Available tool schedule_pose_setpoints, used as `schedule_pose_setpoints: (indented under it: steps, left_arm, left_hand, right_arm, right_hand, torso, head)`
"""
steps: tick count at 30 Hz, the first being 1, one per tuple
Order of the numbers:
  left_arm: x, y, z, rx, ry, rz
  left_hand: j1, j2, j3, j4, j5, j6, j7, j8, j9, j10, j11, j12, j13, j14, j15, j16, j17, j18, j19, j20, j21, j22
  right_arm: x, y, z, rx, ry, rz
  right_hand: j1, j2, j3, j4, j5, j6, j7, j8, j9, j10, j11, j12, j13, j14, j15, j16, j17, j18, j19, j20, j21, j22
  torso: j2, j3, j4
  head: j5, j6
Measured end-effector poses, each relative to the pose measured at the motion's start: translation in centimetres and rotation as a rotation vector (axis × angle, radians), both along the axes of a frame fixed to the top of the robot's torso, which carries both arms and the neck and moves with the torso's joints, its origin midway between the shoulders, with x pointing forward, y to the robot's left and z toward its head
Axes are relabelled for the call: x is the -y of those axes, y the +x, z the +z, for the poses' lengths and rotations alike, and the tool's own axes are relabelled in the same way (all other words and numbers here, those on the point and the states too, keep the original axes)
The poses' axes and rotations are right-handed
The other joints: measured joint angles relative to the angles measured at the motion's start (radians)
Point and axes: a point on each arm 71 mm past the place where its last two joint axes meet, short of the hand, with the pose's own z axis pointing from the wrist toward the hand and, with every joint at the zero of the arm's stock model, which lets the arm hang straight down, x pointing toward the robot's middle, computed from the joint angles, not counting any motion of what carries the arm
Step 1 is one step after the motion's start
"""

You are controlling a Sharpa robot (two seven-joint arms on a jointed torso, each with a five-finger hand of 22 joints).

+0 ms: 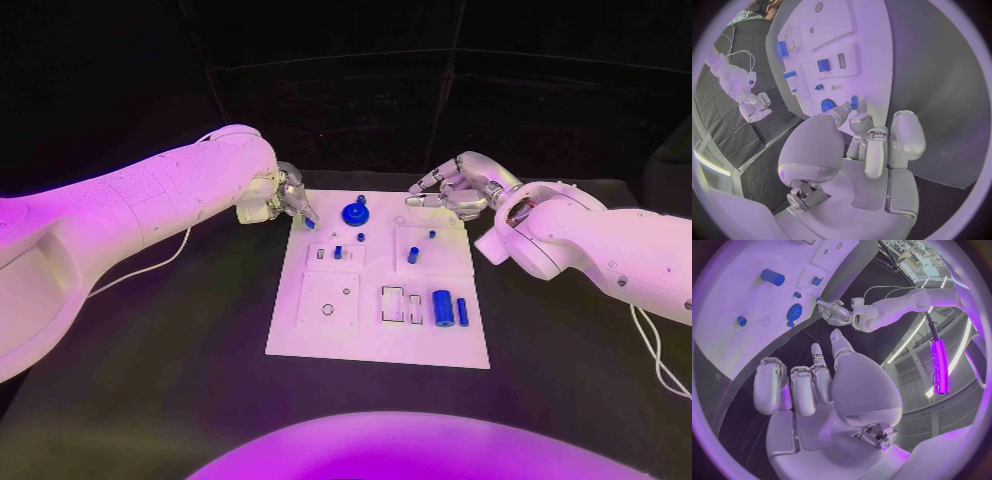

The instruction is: Assemble the parts on the task board

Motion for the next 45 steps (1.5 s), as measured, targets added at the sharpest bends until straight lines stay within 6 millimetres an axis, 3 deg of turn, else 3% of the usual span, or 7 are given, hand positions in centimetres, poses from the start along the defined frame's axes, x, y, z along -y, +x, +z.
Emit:
schedule_pose_setpoints:
  steps: [5,13,30,45]
  left_arm:
    - [0.3,-1.1,0.6,0.045,-0.041,-0.022]
    - [0.8,-2.8,1.0,0.099,-0.092,-0.04]
    - [1.4,-5.7,-1.5,0.114,-0.101,-0.058]
    - [1.3,-6.1,-2.4,0.108,-0.067,-0.057]
  left_hand:
    - [-0.016,-0.016,0.032,-0.01,0.0,0.004,-0.004,0.011,0.006,0.009,-0.002,0.0,0.005,0.0,0.0,0.0,0.0,0.0,0.0,0.0,0.0,0.006]
    - [-0.024,-0.024,0.045,-0.011,0.0,0.004,-0.004,0.017,0.012,0.011,-0.004,0.0,0.005,0.0,0.0,0.0,0.0,0.0,0.0,0.0,0.0,0.008]
    - [-0.05,-0.05,0.086,-0.031,-0.001,0.013,-0.012,0.042,0.022,0.018,-0.007,0.0,0.005,0.0,0.0,0.0,0.0,0.0,0.003,-0.003,0.0,0.013]
    - [-0.075,-0.059,0.115,-0.051,-0.002,0.013,-0.02,0.051,0.03,0.023,-0.012,0.004,0.01,0.0,-0.007,0.0,0.0,0.0,0.006,-0.006,0.0,0.014]
  right_arm:
    - [0.2,0.0,0.0,0.0,-0.001,-0.003]
    - [0.3,0.0,0.0,0.0,-0.003,-0.006]
    - [0.3,0.1,-0.1,-0.003,-0.004,-0.004]
    - [0.3,0.1,-0.1,-0.005,-0.005,-0.003]
  right_hand:
    - [0.0,0.0,0.0,0.0,0.0,0.0,0.0,0.0,0.0,0.0,0.0,0.0,0.0,0.0,0.0,0.0,0.0,0.0,0.0,0.0,0.0,0.0]
    - [0.0,0.0,0.0,0.0,0.004,0.0,0.0,0.0,0.0,0.0,0.0,0.0,0.0,0.0,0.0,0.0,0.0,0.0,0.0,0.0,0.0,-0.002]
    - [0.0,0.0,-0.003,0.003,0.004,0.0,0.0,0.0,0.0,0.0,0.0,0.0,0.0,0.0,0.0,0.0,0.0,0.0,0.0,0.0,0.0,-0.002]
    - [0.0,0.0,-0.003,0.003,0.003,0.0,0.0,0.0,0.0,0.0,0.0,0.0,0.0,0.0,0.0,0.0,0.0,0.0,0.0,0.0,0.0,-0.002]
  torso:
    - [-0.002,0.0003,0.0042]
    - [-0.004,0.0002,0.0084]
    - [-0.002,-0.0002,0.0034]
    - [-0.001,0.001,0.0034]
  head:
    - [0.002,-0.002]
    - [0.004,-0.007]
    - [0.016,-0.011]
    - [0.017,-0.015]
